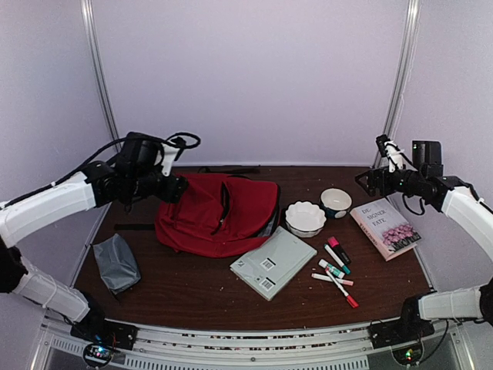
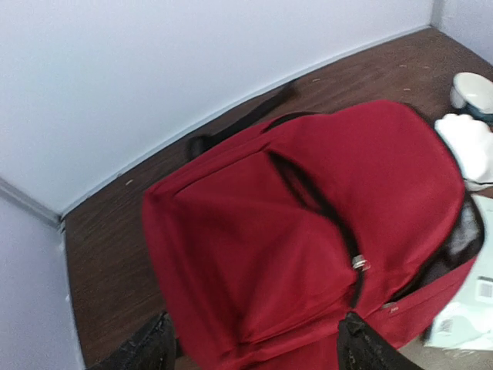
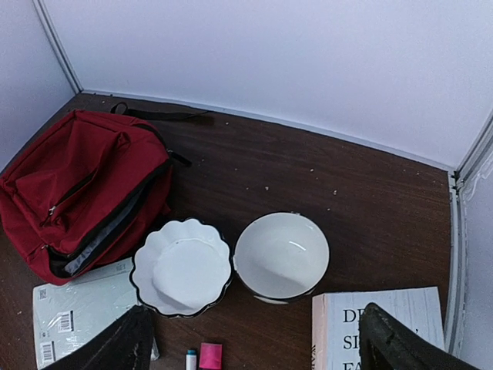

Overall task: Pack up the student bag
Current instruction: Pick up the student bag from the center of the board.

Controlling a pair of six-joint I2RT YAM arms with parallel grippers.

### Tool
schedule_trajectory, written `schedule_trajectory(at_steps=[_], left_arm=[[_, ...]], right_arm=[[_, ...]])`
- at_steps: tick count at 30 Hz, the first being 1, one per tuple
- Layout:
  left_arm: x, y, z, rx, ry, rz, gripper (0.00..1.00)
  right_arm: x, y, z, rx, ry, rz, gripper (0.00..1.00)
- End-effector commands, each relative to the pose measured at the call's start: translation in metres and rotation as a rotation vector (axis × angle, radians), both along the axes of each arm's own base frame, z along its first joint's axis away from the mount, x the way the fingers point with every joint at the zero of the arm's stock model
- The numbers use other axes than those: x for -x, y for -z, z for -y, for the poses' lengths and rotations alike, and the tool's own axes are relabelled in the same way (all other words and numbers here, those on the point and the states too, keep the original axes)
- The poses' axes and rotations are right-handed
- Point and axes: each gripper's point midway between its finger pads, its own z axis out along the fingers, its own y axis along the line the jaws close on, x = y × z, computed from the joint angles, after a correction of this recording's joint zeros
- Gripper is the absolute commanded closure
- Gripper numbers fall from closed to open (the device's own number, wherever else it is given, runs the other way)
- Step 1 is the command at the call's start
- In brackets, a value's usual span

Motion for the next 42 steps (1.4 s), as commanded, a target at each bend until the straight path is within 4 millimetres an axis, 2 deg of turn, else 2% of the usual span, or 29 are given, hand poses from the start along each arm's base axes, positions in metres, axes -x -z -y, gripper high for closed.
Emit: schedule_trajectory(at_steps=[1, 4, 6, 11, 14, 17, 21, 28, 30, 32, 36, 38, 40, 42], left_arm=[[0.012, -0.007, 0.096, 0.009, 0.12, -0.079, 0.26], [0.019, -0.002, 0.155, -0.031, 0.153, -0.124, 0.27], [0.018, 0.001, 0.185, -0.058, 0.144, -0.123, 0.27], [0.004, 0.029, 0.226, -0.048, 0.045, -0.157, 0.27], [-0.013, 0.048, 0.24, -0.063, -0.005, -0.127, 0.26], [-0.029, 0.076, 0.254, -0.093, -0.023, -0.119, 0.27], [-0.042, 0.102, 0.27, -0.088, -0.014, -0.123, 0.29], [-0.053, 0.131, 0.275, -0.043, -0.023, -0.166, 0.37], [-0.056, 0.133, 0.273, -0.036, -0.027, -0.177, 0.4], [-0.055, 0.127, 0.273, -0.019, -0.023, -0.177, 0.4], [-0.046, 0.099, 0.289, 0.081, 0.073, -0.156, 0.31], [-0.045, 0.09, 0.29, 0.138, 0.069, -0.144, 0.27], [-0.047, 0.092, 0.29, 0.152, 0.049, -0.147, 0.26], [-0.049, 0.102, 0.293, 0.131, 0.039, -0.171, 0.26]], right_arm=[[0.017, -0.005, -0.017, -0.042, -0.119, 0.053, 0.1], [0.024, -0.002, -0.023, -0.062, -0.162, 0.048, 0.13], [0.028, -0.004, -0.028, -0.077, -0.192, 0.053, 0.14], [0.037, -0.013, -0.035, -0.1, -0.244, 0.077, 0.15], [0.04, -0.015, -0.037, -0.108, -0.259, 0.087, 0.15], [0.039, -0.013, -0.038, -0.11, -0.262, 0.085, 0.15], [0.034, -0.003, -0.039, -0.105, -0.268, 0.04, 0.16], [0.03, 0.007, -0.039, -0.101, -0.27, 0.004, 0.16], [0.029, 0.007, -0.039, -0.103, -0.271, -0.001, 0.16], [0.028, 0.008, -0.039, -0.101, -0.27, -0.004, 0.17], [0.028, 0.01, -0.038, -0.091, -0.271, -0.003, 0.17], [0.028, 0.009, -0.038, -0.091, -0.272, -0.007, 0.17], [0.028, 0.01, -0.039, -0.094, -0.278, -0.01, 0.17], [0.029, 0.009, -0.04, -0.097, -0.285, -0.011, 0.17]])
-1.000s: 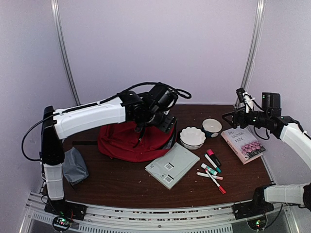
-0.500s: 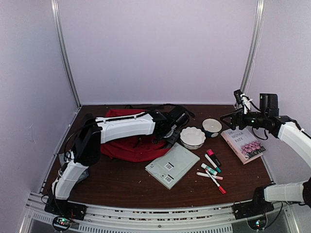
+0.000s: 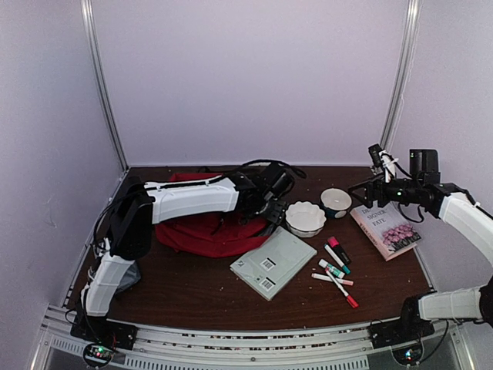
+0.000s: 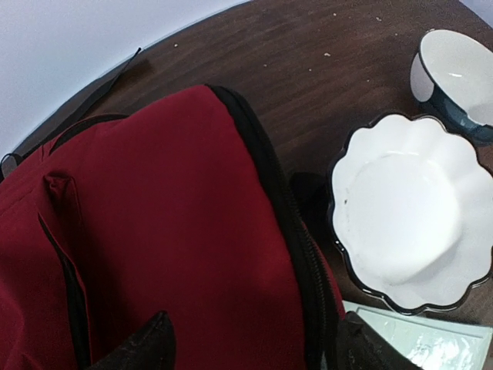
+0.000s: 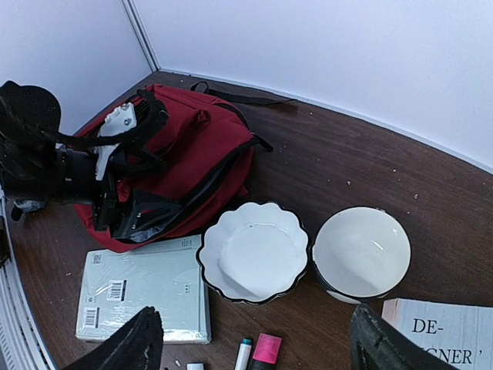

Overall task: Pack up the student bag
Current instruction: Pick up the student bag from the center of the board.

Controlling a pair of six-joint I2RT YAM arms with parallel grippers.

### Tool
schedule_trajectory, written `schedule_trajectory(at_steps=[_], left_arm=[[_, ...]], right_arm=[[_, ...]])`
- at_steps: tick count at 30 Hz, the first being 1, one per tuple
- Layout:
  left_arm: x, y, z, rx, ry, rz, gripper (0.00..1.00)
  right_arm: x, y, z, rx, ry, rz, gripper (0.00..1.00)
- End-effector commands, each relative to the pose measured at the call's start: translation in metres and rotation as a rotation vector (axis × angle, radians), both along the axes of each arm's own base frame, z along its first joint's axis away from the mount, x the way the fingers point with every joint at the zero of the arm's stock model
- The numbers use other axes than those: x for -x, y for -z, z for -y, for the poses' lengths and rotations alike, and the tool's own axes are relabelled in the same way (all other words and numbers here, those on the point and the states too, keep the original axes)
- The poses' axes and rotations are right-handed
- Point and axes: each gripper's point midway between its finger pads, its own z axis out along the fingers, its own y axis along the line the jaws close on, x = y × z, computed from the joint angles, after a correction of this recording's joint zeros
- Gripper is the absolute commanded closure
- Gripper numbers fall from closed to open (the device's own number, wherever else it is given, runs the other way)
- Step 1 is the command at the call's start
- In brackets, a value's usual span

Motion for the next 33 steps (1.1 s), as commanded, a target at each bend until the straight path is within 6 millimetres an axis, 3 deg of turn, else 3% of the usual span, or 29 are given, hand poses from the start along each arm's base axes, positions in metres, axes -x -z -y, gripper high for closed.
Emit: schedule_trajectory(at_steps=[1, 6, 11, 17, 26, 28, 31, 33], left_arm=[[-0.01, -0.035, 0.02, 0.125, -0.008, 0.023, 0.26], [-0.012, -0.013, 0.021, 0.107, -0.028, -0.012, 0.29], [-0.017, -0.007, 0.015, 0.106, -0.052, -0.023, 0.47], [-0.024, -0.002, 0.009, 0.11, -0.052, -0.048, 0.44], [-0.03, -0.014, -0.003, 0.096, -0.071, -0.023, 0.84], [-0.03, -0.019, -0.003, 0.107, -0.063, -0.022, 0.81], [-0.028, -0.025, 0.007, 0.146, -0.021, -0.027, 0.59], [-0.026, -0.028, 0.015, 0.185, -0.002, -0.034, 0.51]], right_arm=[[-0.001, -0.011, -0.002, -0.006, -0.024, 0.017, 0.17], [0.0, -0.011, -0.004, -0.013, -0.035, 0.01, 0.17], [0.002, -0.013, -0.004, -0.009, -0.042, 0.019, 0.17], [0.004, -0.015, -0.005, -0.01, -0.048, 0.024, 0.17], [0.004, -0.013, -0.005, -0.008, -0.051, 0.019, 0.17], [0.004, -0.013, -0.005, -0.009, -0.053, 0.018, 0.17], [0.004, -0.014, -0.005, -0.007, -0.054, 0.022, 0.17], [0.004, -0.014, -0.005, -0.007, -0.055, 0.022, 0.17]])
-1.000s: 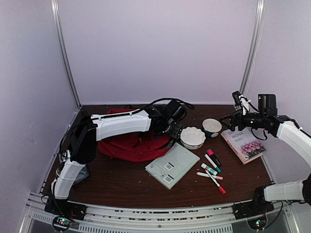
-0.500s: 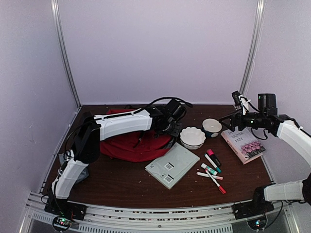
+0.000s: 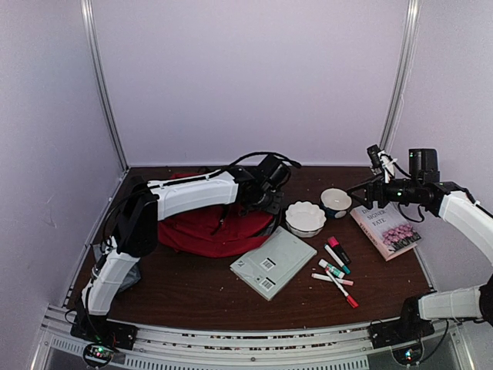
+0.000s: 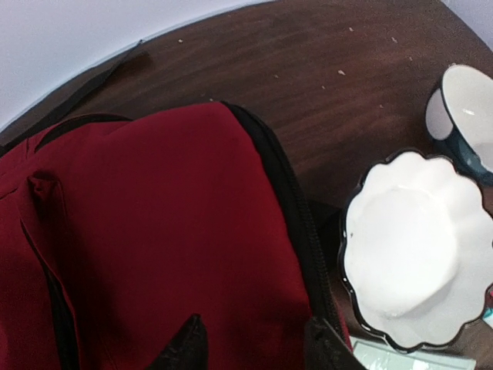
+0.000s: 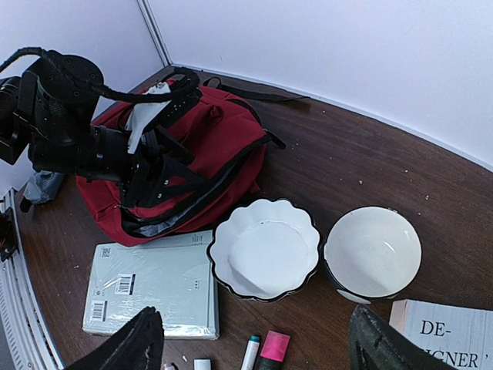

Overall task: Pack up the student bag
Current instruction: Pick up the student bag from the center of the board.

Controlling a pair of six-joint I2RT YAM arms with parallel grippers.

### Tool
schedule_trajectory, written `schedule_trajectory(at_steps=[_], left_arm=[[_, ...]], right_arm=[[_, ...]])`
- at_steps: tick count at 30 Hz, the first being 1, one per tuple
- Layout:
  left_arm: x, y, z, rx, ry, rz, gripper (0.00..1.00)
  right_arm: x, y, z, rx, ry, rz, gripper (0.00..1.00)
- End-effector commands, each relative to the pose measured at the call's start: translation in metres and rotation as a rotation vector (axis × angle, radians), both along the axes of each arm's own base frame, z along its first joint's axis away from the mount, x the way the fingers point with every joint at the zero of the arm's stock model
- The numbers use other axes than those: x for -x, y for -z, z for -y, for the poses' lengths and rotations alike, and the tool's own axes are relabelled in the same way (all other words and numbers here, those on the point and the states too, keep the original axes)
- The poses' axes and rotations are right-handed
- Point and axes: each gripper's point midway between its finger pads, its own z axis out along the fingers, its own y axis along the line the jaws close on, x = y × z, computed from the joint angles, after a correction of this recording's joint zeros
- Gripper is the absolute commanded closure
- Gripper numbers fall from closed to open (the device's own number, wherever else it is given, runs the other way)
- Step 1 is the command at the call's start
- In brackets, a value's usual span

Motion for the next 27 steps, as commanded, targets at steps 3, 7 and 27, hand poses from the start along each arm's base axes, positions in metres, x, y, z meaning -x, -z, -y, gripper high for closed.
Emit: schedule_trajectory(at_steps=[3, 7, 27], left_arm=[[0.002, -0.022, 0.019, 0.123, 0.04, 0.007, 0.45], [0.001, -0.006, 0.017, 0.104, 0.018, -0.015, 0.44], [0.001, 0.01, -0.001, -0.021, -0.006, -0.027, 0.71]], right_arm=[[-0.001, -0.014, 0.0, -0.006, -0.013, 0.032, 0.17], [-0.001, -0.013, -0.001, -0.007, -0.015, 0.028, 0.17], [0.0, -0.011, -0.003, -0.018, -0.031, 0.009, 0.18]])
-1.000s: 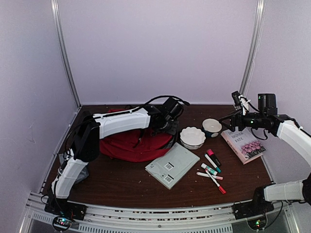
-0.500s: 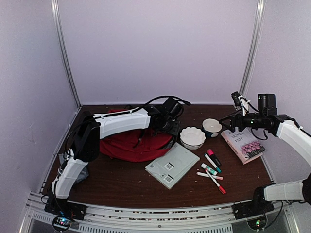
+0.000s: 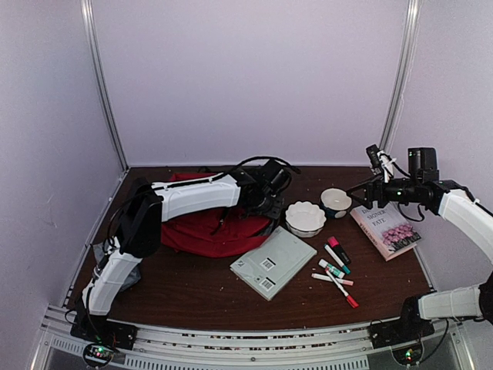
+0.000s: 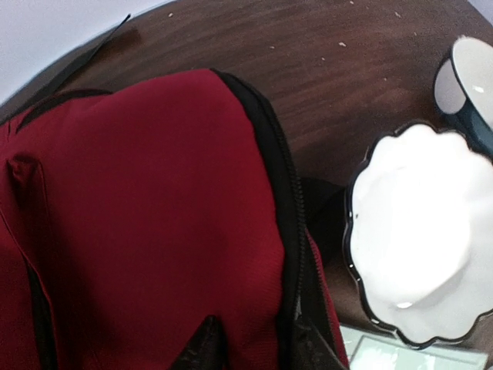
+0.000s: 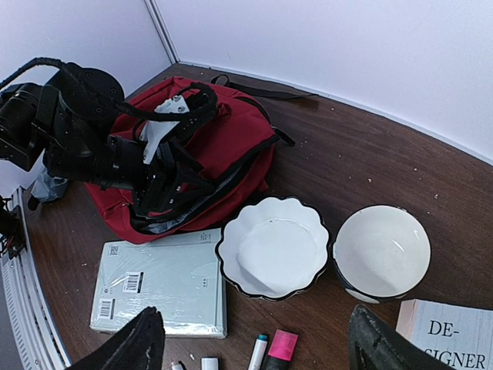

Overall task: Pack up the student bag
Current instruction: Pick up the student bag from the center of the board, then place the student bag at the center of the board.

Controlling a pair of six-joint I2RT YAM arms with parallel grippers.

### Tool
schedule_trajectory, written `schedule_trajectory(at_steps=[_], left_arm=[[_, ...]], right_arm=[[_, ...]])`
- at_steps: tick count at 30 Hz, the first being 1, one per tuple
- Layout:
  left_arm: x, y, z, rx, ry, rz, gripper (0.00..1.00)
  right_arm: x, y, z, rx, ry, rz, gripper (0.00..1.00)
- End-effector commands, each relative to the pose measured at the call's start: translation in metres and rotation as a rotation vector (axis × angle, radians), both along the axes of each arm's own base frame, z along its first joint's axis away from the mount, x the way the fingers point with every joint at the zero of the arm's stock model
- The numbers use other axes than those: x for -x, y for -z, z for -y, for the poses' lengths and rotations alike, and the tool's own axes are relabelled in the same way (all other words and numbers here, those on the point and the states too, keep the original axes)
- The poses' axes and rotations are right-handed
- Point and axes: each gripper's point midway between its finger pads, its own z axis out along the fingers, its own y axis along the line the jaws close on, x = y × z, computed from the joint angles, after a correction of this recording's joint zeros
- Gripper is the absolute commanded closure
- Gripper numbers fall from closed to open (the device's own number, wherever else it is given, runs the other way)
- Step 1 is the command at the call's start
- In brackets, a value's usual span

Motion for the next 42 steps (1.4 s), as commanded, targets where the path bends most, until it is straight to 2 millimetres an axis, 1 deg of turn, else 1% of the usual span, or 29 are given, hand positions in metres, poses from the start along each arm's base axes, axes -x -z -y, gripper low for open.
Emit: schedule_trajectory(at_steps=[1, 2, 6, 9, 12, 14, 15, 17, 18, 19, 21, 22, 24, 27, 28, 30, 31, 32, 34, 37, 38, 40, 41, 42], left_arm=[[-0.005, -0.014, -0.007, -0.028, -0.01, 0.028, 0.76], [-0.005, -0.016, -0.011, -0.037, -0.015, 0.031, 0.81], [-0.004, -0.044, -0.028, -0.061, -0.024, 0.081, 1.0], [0.0, -0.068, -0.04, -0.084, -0.008, 0.119, 1.0], [0.01, -0.088, -0.054, -0.111, 0.021, 0.137, 1.0], [0.022, -0.101, -0.062, -0.125, 0.086, 0.141, 1.0], [0.029, -0.1, -0.069, -0.147, 0.113, 0.133, 1.0], [0.043, -0.108, -0.081, -0.164, 0.166, 0.133, 1.0], [0.051, -0.109, -0.087, -0.176, 0.197, 0.127, 1.0], [0.06, -0.118, -0.096, -0.174, 0.216, 0.131, 1.0], [0.076, -0.119, -0.116, -0.193, 0.228, 0.114, 1.0], [0.084, -0.122, -0.126, -0.19, 0.229, 0.113, 1.0], [0.101, -0.123, -0.145, -0.18, 0.229, 0.106, 1.0], [0.129, -0.126, -0.162, -0.112, 0.272, 0.081, 1.0], [0.138, -0.124, -0.167, -0.091, 0.279, 0.068, 1.0], [0.153, -0.118, -0.176, -0.042, 0.288, 0.04, 1.0], [0.161, -0.112, -0.178, -0.018, 0.295, 0.022, 1.0], [0.166, -0.109, -0.179, 0.012, 0.295, 0.015, 1.0], [0.175, -0.095, -0.186, 0.033, 0.278, -0.021, 1.0], [0.186, -0.077, -0.192, 0.047, 0.256, -0.089, 1.0], [0.19, -0.075, -0.191, 0.059, 0.257, -0.108, 0.95], [0.198, -0.075, -0.191, 0.088, 0.27, -0.144, 0.72], [0.205, -0.079, -0.19, 0.108, 0.292, -0.162, 0.62], [0.21, -0.087, -0.193, 0.126, 0.301, -0.159, 0.55]], right_arm=[[-0.001, -0.012, 0.0, -0.01, -0.01, 0.027, 0.18], [-0.001, -0.011, -0.001, -0.016, -0.013, 0.024, 0.18], [-0.001, -0.01, -0.003, -0.025, -0.02, 0.016, 0.2], [-0.001, -0.01, -0.003, -0.021, -0.026, 0.019, 0.23], [0.001, -0.01, -0.005, -0.011, -0.038, 0.024, 0.25], [0.004, -0.013, -0.009, -0.006, -0.063, 0.033, 0.26], [0.006, -0.014, -0.013, -0.005, -0.078, 0.041, 0.26], [0.01, -0.015, -0.023, -0.002, -0.116, 0.05, 0.27], [0.012, -0.017, -0.03, 0.003, -0.139, 0.059, 0.27], [0.014, -0.018, -0.037, 0.01, -0.163, 0.062, 0.27], [0.016, -0.018, -0.051, 0.03, -0.203, 0.059, 0.27], [0.018, -0.018, -0.062, 0.041, -0.231, 0.055, 0.27], [0.015, -0.019, -0.075, 0.062, -0.241, 0.053, 0.27], [0.017, -0.016, -0.101, 0.079, -0.312, 0.044, 0.28], [0.018, -0.015, -0.109, 0.098, -0.338, 0.044, 0.28], [0.023, -0.009, -0.127, 0.145, -0.407, 0.036, 0.3], [0.026, -0.012, -0.137, 0.163, -0.446, 0.049, 0.31], [0.031, -0.005, -0.147, 0.188, -0.494, 0.042, 0.33], [0.043, 0.0, -0.165, 0.223, -0.583, 0.053, 0.38], [0.065, 0.013, -0.191, 0.301, -0.724, 0.084, 0.42], [0.072, 0.018, -0.199, 0.329, -0.765, 0.095, 0.44], [0.087, 0.027, -0.217, 0.375, -0.832, 0.118, 0.46], [0.089, 0.03, -0.221, 0.398, -0.84, 0.12, 0.47], [0.101, 0.033, -0.229, 0.413, -0.87, 0.12, 0.49]])
